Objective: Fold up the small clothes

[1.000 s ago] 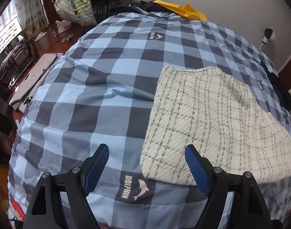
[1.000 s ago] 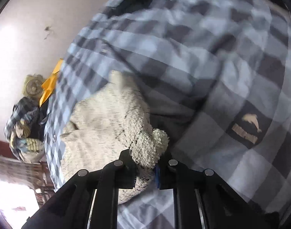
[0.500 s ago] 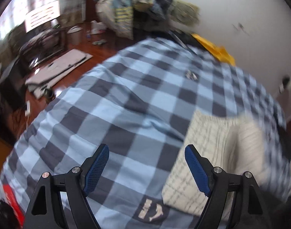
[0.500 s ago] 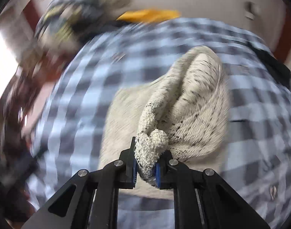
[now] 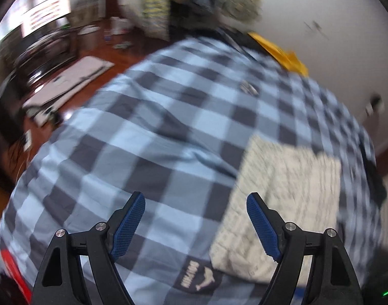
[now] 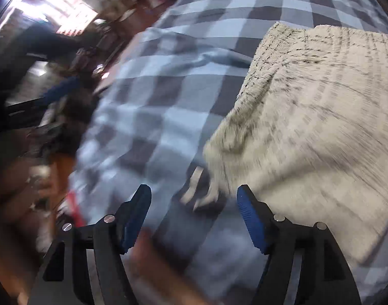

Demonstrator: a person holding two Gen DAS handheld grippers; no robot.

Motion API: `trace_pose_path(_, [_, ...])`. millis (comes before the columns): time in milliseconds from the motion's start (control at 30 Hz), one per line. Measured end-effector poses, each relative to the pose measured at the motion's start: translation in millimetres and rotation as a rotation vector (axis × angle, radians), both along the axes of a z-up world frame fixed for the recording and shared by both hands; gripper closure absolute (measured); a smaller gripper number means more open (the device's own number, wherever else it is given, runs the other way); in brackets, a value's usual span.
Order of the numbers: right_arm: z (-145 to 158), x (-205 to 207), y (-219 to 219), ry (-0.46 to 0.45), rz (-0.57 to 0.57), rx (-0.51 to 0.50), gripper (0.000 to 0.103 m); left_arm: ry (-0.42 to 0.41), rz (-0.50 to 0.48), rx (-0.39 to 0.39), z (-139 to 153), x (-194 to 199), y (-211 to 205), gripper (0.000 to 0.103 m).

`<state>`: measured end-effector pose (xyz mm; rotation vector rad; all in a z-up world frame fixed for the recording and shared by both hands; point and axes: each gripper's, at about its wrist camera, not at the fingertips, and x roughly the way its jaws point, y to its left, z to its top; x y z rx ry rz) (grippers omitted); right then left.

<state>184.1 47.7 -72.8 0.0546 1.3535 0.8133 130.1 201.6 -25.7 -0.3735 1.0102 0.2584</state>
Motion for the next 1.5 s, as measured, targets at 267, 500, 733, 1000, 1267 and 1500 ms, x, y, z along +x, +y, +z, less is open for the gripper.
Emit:
trace_pose_path(267, [39.8,-15.6,-162.9,-0.269,-0.361,0.02,0.018,0.104,-0.299,-0.089,-37.4,60.8,-71.7,0.001])
trace_pose_path(500, [-15.0,13.3,-258.5,-0.05,-0.728,0.061,0.018,0.192,-0.481,-0.111,-91.0,122.0,-118.1,0.002])
trace_pose_path(733, [-14.5,32.4,-275.9,-0.035,-0.786,0.075,0.018,0.219,-0.451,-0.346,-106.2,153.4,-120.9,0.093])
trace_pose_path(1000, [-17.1,28.0,-291.2,-0.019,-0.793,0.119,0.018,0.101,-0.399,-0.408,-53.3,154.2,-99.9,0.099])
trace_pose_path(1267, [-16.2,24.2,-297.7,-0.024,-0.822,0.151,0.018,0.063,-0.211,-0.375,-58.4,144.8,-25.8,0.099])
trace_pose_path(1500, [-30.8,36.5,-259.0,0.017,-0.663,0.069,0.018,0.134,-0.249,-0.342,-88.7,140.0,-35.2,0.078])
